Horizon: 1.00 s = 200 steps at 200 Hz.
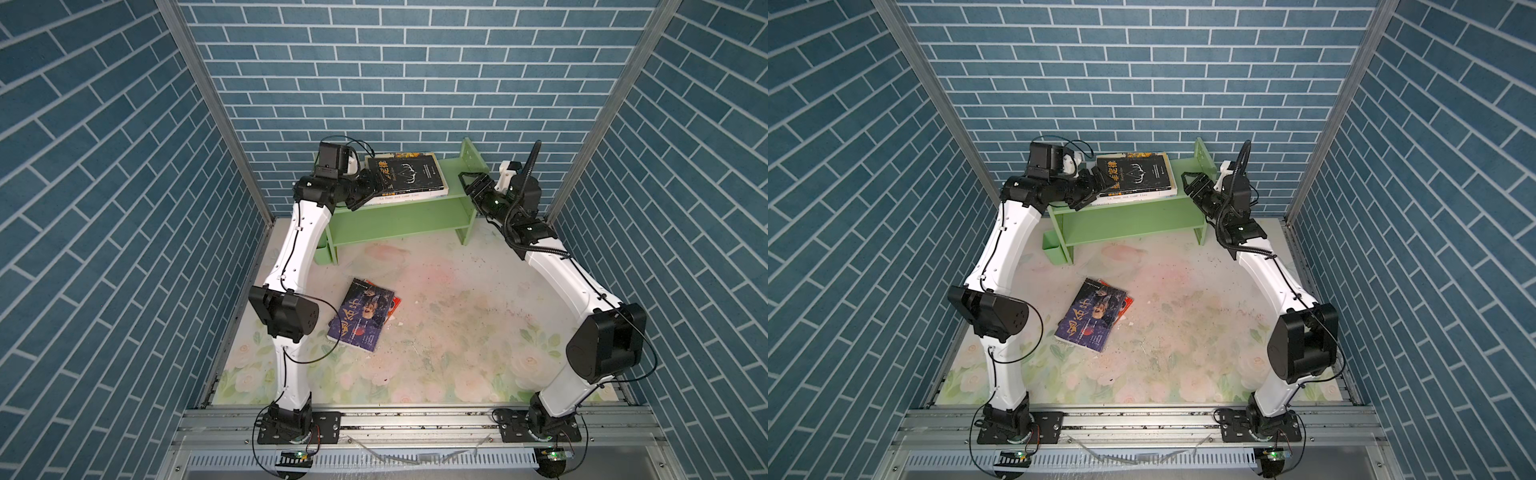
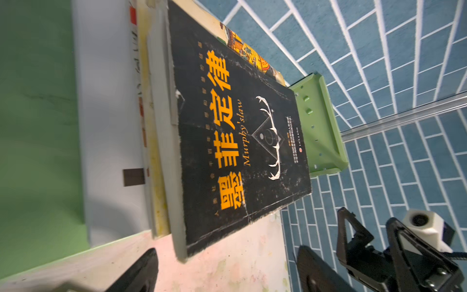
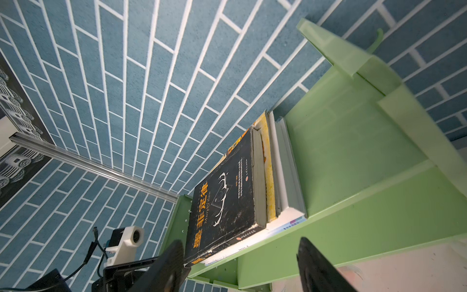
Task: Stacking books/files
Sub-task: Place the book at the bookshelf.
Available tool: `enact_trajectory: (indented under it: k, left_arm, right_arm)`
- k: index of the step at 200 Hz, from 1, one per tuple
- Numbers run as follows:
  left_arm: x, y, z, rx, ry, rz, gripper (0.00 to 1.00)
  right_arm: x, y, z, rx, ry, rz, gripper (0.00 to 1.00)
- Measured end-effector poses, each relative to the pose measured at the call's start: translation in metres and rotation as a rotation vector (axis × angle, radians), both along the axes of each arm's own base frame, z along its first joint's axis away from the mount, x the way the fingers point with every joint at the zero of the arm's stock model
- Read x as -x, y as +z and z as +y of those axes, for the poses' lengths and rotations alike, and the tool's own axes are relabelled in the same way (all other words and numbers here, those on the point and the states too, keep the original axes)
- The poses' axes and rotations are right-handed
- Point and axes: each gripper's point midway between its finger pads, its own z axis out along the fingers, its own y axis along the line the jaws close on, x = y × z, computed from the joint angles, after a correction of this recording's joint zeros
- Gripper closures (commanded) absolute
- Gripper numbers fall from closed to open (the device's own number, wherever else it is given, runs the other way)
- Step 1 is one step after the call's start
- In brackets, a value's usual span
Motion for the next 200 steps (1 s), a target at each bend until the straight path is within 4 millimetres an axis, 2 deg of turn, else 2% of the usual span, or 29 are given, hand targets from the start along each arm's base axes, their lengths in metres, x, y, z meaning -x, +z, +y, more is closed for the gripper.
enact_trajectory:
  k: [40,68,80,126,157,200]
  left_arm:
    - [0.018,0.025,0.013,-0.059,0.017,-0.064,0.11]
    - [0.034,0.031,0.005,-0.075,-0.022,-0.083,0.07]
    - [0.042,0.030,-0.009,-0.076,-0.061,-0.081,0.01]
    - [0.069,0.029,-0.073,-0.030,-0.235,-0.085,0.00]
    - [0.059,0.022,-0.096,0.002,-0.270,-0.083,0.00]
    - [0.036,-0.011,-0.121,0.033,-0.281,-0.030,0.00]
  right_arm:
    - [0.000,0.000,0.001,0.000,0.004,0.000,0.28]
    - [0.000,0.000,0.001,0.000,0.005,0.000,0.28]
    - [0.000,0.000,0.001,0.000,0.005,0.000,0.28]
    - [0.001,0.002,0.001,-0.001,0.005,-0.004,0.28]
    - [0.001,0.002,0.001,0.001,0.005,-0.002,0.28]
    - [0.003,0.002,-0.002,0.006,-0.002,0.005,0.28]
